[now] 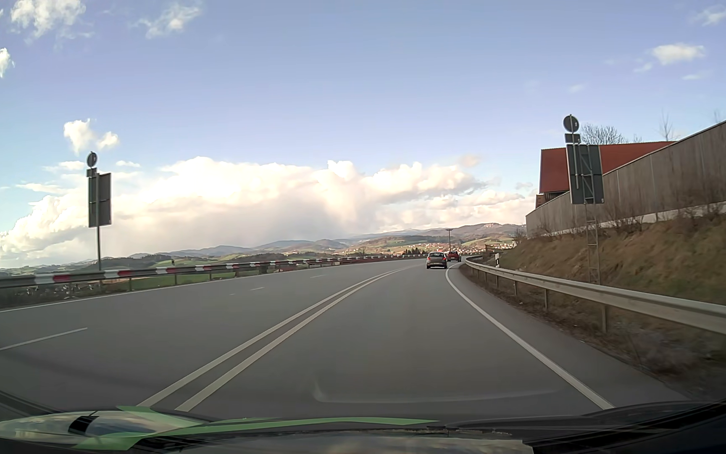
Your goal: Follow the waypoints while adhering to traffic rules and regulations
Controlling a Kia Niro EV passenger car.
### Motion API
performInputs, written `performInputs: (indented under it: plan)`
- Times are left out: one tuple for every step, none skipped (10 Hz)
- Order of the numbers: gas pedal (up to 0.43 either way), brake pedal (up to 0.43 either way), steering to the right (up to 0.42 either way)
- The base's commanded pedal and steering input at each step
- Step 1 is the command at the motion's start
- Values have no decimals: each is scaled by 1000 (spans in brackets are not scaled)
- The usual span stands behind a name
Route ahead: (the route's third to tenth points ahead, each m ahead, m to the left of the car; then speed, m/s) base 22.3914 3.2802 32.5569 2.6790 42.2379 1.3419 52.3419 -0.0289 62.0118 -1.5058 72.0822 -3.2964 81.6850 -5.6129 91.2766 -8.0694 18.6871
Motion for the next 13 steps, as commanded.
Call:
performInputs:
  plan:
    - [118, 0, 15]
    - [118, 0, 15]
    - [118, 0, 15]
    - [130, 0, 15]
    - [130, 0, 15]
    - [130, 0, 14]
    - [130, 0, 14]
    - [138, 0, 15]
    - [150, 0, 15]
    - [150, 0, 15]
    - [150, 0, 15]
    - [150, 0, 15]
    - [157, 0, 15]
